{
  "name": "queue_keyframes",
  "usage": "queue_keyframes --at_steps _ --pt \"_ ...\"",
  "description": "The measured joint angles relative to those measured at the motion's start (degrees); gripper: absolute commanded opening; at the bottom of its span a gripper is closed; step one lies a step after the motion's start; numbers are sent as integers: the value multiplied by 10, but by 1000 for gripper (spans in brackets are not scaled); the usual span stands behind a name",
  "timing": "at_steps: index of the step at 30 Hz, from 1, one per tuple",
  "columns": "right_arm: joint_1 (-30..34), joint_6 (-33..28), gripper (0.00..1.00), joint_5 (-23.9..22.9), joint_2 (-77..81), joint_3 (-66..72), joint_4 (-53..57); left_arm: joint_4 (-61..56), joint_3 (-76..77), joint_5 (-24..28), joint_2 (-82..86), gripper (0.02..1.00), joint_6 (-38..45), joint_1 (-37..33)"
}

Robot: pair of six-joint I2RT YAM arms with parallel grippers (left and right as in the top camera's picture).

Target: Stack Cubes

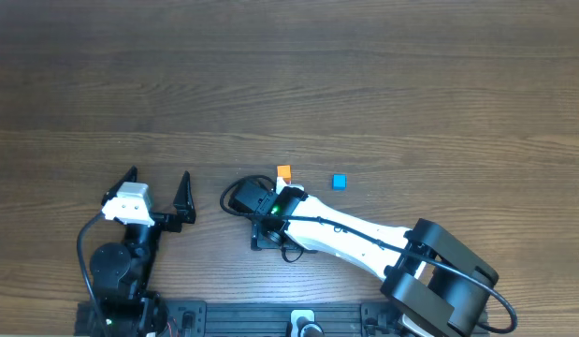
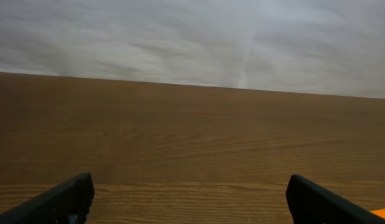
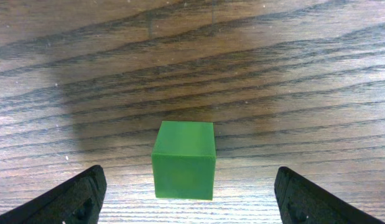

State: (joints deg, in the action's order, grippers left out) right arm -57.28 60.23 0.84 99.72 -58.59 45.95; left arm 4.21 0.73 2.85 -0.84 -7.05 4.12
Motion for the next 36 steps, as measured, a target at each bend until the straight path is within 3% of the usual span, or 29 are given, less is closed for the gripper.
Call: queue_keyframes --at_steps 10,16,36 --pt "-2 -1 660 0 19 0 -2 0 0 0 0 1000 0 0" --pt "-2 2 404 0 19 1 -4 0 0 0 0 998 0 0" --pt "-5 2 189 0 19 2 -12 0 0 0 0 1000 0 0"
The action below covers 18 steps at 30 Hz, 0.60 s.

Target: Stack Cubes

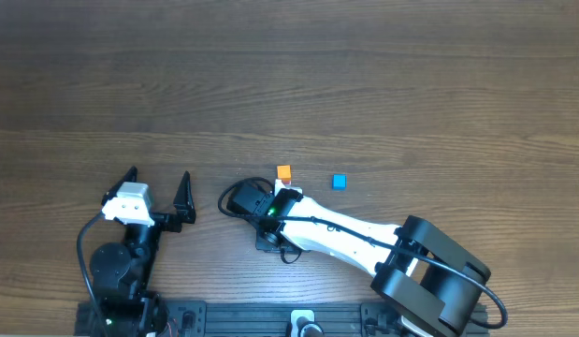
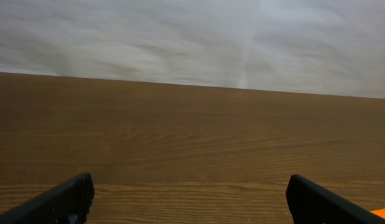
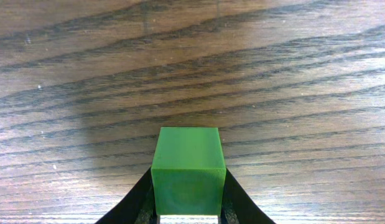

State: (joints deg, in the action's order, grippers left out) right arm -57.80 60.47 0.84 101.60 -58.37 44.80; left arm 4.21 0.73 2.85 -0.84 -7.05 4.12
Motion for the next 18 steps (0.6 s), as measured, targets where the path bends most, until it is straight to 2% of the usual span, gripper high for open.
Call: queue_keyframes --at_steps 9,13,18 --pt "0 0 66 0 -2 -1 9 0 0 0 0 998 0 0" --pt "0 0 16 -10 -15 -14 77 0 0 0 0 1000 0 0" --pt "0 -5 12 -33 -48 -90 186 0 0 0 0 1000 0 0"
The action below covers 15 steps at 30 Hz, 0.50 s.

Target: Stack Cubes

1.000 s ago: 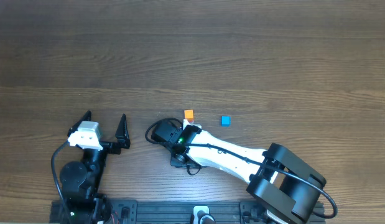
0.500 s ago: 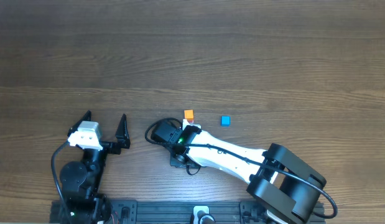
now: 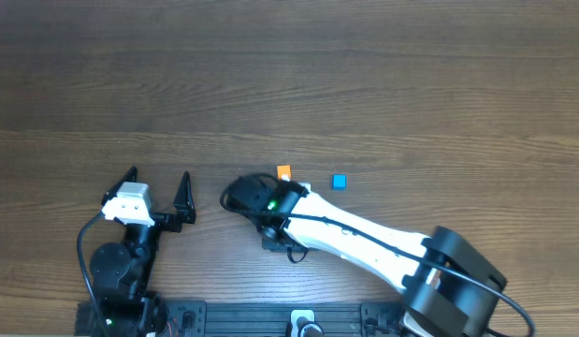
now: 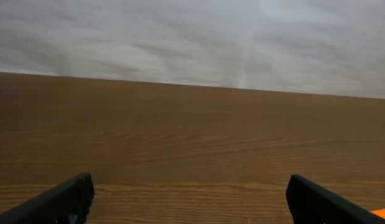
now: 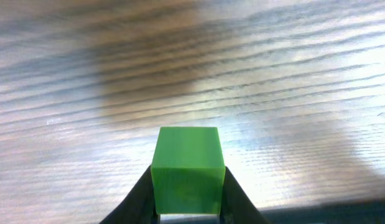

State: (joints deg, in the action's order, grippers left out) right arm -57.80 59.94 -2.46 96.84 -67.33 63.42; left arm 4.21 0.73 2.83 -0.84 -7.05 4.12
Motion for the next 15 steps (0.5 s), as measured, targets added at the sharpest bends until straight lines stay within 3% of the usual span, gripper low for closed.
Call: queue_keyframes --at_steps 7,15 --pt "8 -52 12 -29 -8 -139 63 0 0 0 0 1000 0 0" --pt "91 -140 9 -38 46 -251 125 0 0 0 0 1000 0 0"
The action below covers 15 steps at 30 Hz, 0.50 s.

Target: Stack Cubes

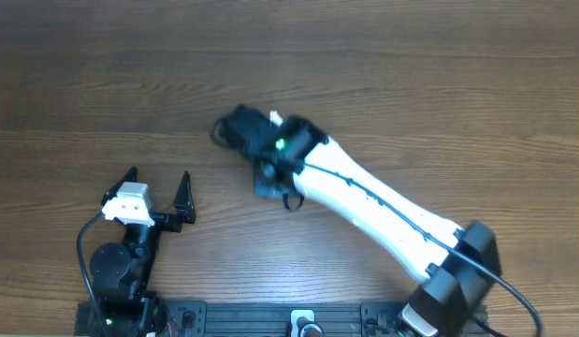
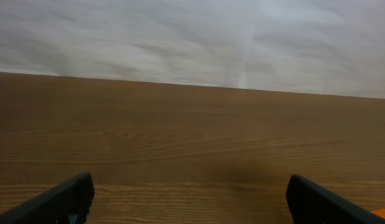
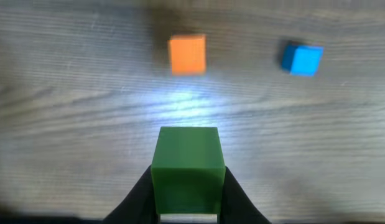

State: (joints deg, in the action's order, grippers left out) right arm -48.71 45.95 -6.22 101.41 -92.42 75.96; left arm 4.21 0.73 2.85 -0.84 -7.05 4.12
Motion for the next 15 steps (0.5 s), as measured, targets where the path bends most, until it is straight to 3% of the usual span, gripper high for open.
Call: queue_keyframes --at_steps 15 --pt "45 -69 12 1 99 -36 -19 0 0 0 0 1000 0 0"
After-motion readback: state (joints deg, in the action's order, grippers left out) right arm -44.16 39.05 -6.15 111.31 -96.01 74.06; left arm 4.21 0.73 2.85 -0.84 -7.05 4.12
